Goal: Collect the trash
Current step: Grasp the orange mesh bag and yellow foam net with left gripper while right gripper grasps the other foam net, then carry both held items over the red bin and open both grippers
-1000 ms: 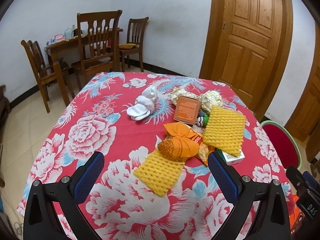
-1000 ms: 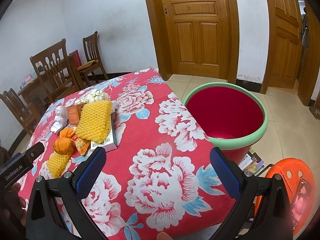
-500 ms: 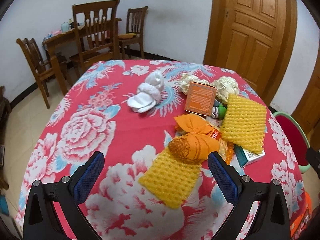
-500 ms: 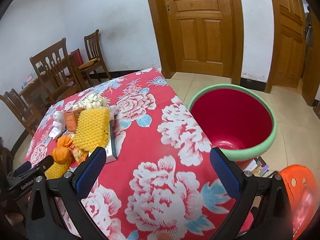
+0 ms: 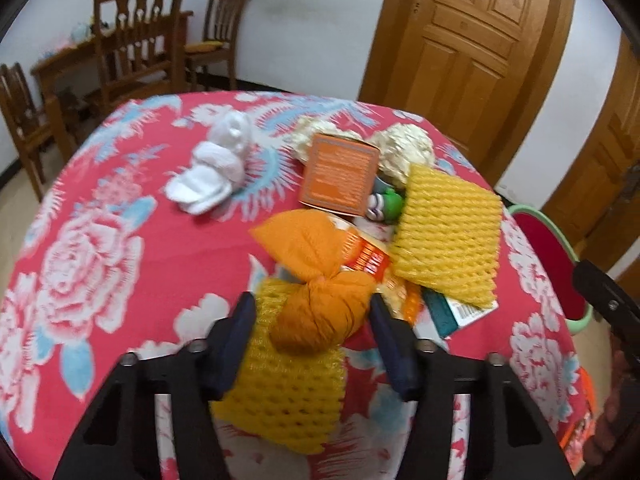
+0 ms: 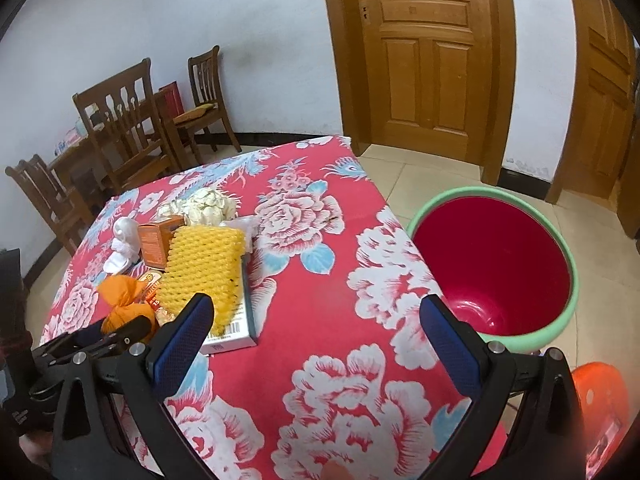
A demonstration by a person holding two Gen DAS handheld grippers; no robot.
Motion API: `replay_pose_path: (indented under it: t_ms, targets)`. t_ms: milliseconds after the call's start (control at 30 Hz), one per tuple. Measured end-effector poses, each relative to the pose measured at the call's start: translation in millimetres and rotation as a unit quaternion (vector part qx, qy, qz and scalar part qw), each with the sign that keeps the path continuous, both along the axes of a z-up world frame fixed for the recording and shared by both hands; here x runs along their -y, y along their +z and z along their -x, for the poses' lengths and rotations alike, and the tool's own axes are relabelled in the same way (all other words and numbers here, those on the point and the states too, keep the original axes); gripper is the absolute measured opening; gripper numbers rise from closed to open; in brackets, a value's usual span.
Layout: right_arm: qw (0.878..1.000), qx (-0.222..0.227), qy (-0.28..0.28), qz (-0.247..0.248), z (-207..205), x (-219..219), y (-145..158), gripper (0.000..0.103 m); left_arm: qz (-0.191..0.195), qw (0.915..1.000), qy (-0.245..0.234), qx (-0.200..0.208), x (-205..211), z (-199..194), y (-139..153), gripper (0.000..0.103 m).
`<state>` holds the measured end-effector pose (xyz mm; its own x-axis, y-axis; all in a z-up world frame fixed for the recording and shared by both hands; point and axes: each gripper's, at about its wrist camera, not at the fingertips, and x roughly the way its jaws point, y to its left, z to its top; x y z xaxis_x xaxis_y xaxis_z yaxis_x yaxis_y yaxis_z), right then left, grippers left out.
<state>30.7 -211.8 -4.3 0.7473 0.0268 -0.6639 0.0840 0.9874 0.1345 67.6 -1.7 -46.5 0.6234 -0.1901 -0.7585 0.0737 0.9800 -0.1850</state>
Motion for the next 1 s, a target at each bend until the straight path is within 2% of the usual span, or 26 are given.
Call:
replay_pose_path:
  t_ms: [67,133,400,500,567,600,667,767,800,833,867,1000]
  targets:
    - [1.0,-0.002,0.011,-0.001,-5.5,-5.1,-0.5,0.1,0.01,0.9999,-0.003,0.003,-0.3,-0.2,0.4,0.036]
    - [1.0,-0.006,0.021,-0.001,-10.5,-10.6,-1.3,0.094,0.022,0.9997,-0.006,0.008,-3.3,2.2,4.4,0.033]
    - [0.998,-0.028,0.064,-0.009,-37.5,-39.8,-13.2,0.089,0.027,0.999,0.003,0.036,-17.4,10.4,26.7,0.031]
    - [0.996,-0.041,0.078,-0.018,-47.4,-46.5,-19.7,0.081,0.026,0.9989,0.008,0.039,-22.1,9.5,28.7,0.031]
    - [0.994,-0.054,0.088,-0.032,-54.4,-49.9,-26.3,0.069,0.026,0.9988,0.011,0.04,-24.4,8.5,29.2,0.031]
    - [0.993,-0.06,0.092,-0.038,-56.4,-50.7,-29.0,0.067,0.027,0.9988,0.012,0.039,-25.2,8.4,29.6,0.031]
    - [0.992,-0.069,0.097,-0.052,-59.2,-52.0,-34.0,0.05,0.027,0.9988,0.015,0.038,-26.2,8.2,29.4,0.031]
    - [0.991,-0.068,0.1,-0.063,-57.0,-50.7,-35.1,0.032,0.029,0.9988,0.017,0.035,-26.1,8.8,28.8,0.031]
    - [0.991,-0.063,0.1,-0.062,-54.7,-50.4,-33.0,0.02,0.028,0.9988,0.017,0.035,-25.4,9.2,29.1,0.031]
    - [0.991,-0.06,0.099,-0.061,-53.5,-50.0,-31.2,0.015,0.028,0.9989,0.016,0.035,-24.6,8.5,30.0,0.031]
    - [0.991,-0.056,0.1,-0.063,-51.4,-48.8,-28.5,0.011,0.027,0.9988,0.015,0.036,-23.3,9.0,31.3,0.031]
    - [0.992,-0.035,0.107,-0.064,-41.3,-44.3,-14.9,0.007,0.026,0.9987,0.009,0.043,-17.9,11.0,37.7,0.031]
